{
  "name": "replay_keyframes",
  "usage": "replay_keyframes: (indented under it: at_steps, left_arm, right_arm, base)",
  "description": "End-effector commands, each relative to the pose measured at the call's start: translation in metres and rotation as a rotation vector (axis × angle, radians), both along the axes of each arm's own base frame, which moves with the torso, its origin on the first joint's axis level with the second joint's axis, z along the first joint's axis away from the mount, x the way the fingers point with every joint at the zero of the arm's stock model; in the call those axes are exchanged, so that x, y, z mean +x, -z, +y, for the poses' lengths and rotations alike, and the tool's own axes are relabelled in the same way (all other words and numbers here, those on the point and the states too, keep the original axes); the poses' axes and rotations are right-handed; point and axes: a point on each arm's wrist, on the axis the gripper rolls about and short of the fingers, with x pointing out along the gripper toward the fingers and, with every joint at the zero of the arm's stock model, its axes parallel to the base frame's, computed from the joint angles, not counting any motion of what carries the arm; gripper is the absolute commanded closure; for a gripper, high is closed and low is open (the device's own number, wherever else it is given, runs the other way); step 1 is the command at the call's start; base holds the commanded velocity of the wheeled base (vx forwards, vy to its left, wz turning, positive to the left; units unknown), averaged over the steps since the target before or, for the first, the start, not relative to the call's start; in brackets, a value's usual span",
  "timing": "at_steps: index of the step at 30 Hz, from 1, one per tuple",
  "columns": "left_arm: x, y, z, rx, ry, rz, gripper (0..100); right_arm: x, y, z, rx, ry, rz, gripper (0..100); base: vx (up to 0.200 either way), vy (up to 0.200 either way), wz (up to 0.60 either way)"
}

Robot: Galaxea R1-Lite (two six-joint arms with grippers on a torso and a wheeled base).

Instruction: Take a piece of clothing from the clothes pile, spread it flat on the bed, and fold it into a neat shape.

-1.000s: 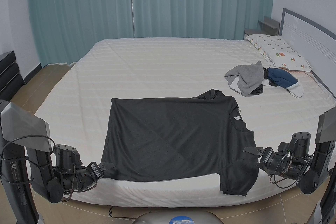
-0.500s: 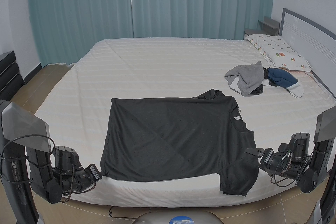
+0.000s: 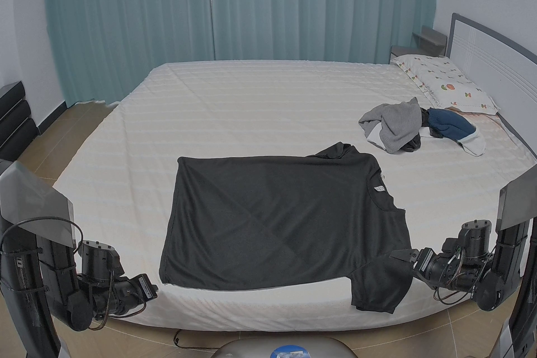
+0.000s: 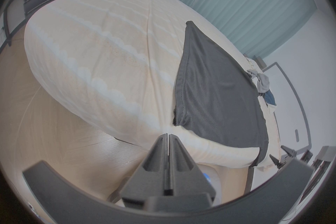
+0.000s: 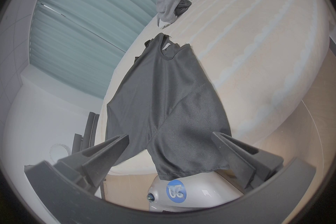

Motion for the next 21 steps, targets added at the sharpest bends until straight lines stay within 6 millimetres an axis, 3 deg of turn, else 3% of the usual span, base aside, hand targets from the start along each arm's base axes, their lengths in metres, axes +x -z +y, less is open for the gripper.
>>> replay_keyframes:
  at_steps: [1, 5, 6, 14, 21]
  left_arm:
    - [0.0, -0.002, 0.002, 0.0, -0.005, -0.012, 100]
    - [0.004, -0.004, 0.0, -0.049, -0.023, -0.037, 100]
    - [0.004, -0.004, 0.0, -0.049, -0.023, -0.037, 0]
    - [0.026, -0.007, -0.013, -0.179, -0.037, -0.093, 0]
    - [0.034, 0.003, -0.023, -0.178, -0.007, -0.084, 0]
  right_arm:
    - [-0.001, 0.004, 0.0, -0.007, -0.004, 0.017, 0]
    - [-0.001, 0.005, 0.001, -0.008, -0.005, 0.023, 0]
    - [-0.001, 0.005, 0.001, -0.008, -0.005, 0.023, 0]
    - [0.002, 0.006, 0.003, -0.007, -0.013, 0.017, 0]
    - [0.002, 0.006, 0.002, -0.007, -0.01, 0.016, 0]
  base:
    - [0.0, 0.0, 0.0]
    - [0.0, 0.0, 0.0]
    - [0.0, 0.0, 0.0]
    - [0.0, 0.0, 0.0]
    - [0.0, 0.0, 0.0]
